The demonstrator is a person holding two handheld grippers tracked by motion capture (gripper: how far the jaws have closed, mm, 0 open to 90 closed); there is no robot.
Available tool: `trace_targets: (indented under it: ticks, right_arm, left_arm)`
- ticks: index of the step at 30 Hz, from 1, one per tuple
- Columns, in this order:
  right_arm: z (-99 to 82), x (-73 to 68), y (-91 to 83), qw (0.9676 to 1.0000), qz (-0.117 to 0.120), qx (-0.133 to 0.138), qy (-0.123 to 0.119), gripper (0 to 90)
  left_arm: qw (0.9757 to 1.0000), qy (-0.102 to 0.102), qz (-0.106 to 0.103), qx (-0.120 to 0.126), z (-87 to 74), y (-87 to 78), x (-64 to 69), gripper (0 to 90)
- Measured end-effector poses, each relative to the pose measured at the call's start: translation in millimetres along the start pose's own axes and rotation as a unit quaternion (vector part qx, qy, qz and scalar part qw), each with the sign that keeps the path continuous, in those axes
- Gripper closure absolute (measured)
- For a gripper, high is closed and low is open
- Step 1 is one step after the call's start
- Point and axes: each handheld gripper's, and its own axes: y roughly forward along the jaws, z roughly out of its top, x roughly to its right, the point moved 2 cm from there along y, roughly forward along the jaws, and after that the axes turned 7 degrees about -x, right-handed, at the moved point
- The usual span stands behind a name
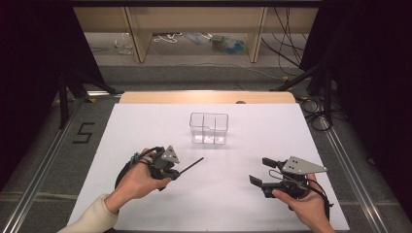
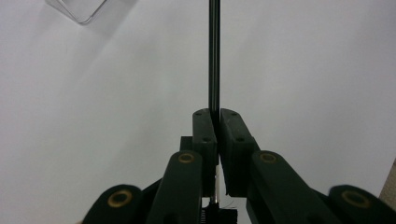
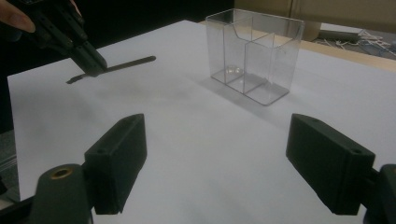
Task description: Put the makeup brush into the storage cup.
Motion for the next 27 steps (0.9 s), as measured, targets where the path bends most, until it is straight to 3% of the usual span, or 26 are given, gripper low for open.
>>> trace_targets:
  ticks: [1,6,8,9,14,15,16,20,21,22,23,24,25,27]
  right_arm:
    - [0.0,0.0,0.0,1.0,0.0,0.0,0.0,21.4]
    - [-0.1,-0.1,1.2,1.0,0.002,0.003,0.0,21.4]
    - [-0.4,-1.8,2.3,0.9999,0.009,0.005,0.011,21.3]
    - [-0.3,-1.5,0.6,1.0,0.003,-0.003,0.007,21.3]
    - [-0.3,-1.4,0.6,1.0,0.003,-0.004,0.007,21.4]
    - [-0.3,-1.4,1.0,1.0,0.002,-0.001,0.006,21.4]
    - [-0.3,-1.6,1.2,1.0,0.002,-0.001,0.006,21.4]
    - [-0.3,-2.2,2.9,0.9999,0.01,0.006,0.008,21.4]
    - [0.1,-1.0,3.0,0.9999,0.003,0.01,-0.001,21.4]
    - [0.1,-1.0,2.1,1.0,0.0,0.004,-0.002,21.3]
    - [-0.2,-2.7,3.3,0.9999,0.011,0.005,0.009,21.4]
    - [-0.2,-2.7,3.3,0.9999,0.011,0.005,0.009,21.4]
    - [0.0,-2.4,-0.2,0.9999,0.005,-0.015,0.005,21.3]
    - [-0.1,-2.3,0.3,0.9999,0.003,-0.014,0.002,21.4]
  left_arm:
    - [1.0,0.008,0.0,0.0,0.7,-0.6,0.0,85.3]
    - [0.9999,0.012,-0.004,0.001,2.4,0.0,3.0,85.3]
    - [0.9999,0.015,-0.004,0.0,2.9,-0.3,4.1,85.3]
    - [0.9997,0.022,-0.007,-0.002,3.8,-0.5,5.1,85.3]
    - [0.9998,0.02,-0.008,0.002,5.4,0.0,8.7,85.3]
    - [0.9996,0.029,-0.006,0.002,6.4,-0.4,8.8,85.3]
    - [0.9997,0.024,-0.009,0.003,6.9,0.2,10.2,85.3]
    - [0.9993,0.035,-0.013,0.0,9.5,-0.3,12.7,85.3]
    - [0.9992,0.039,-0.009,0.004,11.0,-0.4,13.5,85.3]
    - [0.9994,0.031,-0.012,0.006,11.3,0.1,15.2,85.3]
    - [0.9992,0.038,-0.013,0.005,12.8,-0.3,16.6,85.3]
    - [0.9992,0.038,-0.013,0.005,12.8,-0.3,16.6,85.3]
    - [0.9988,0.048,-0.014,0.001,14.4,-0.6,18.3,85.3]
    - [0.9989,0.044,-0.014,0.006,15.4,0.1,20.4,85.3]
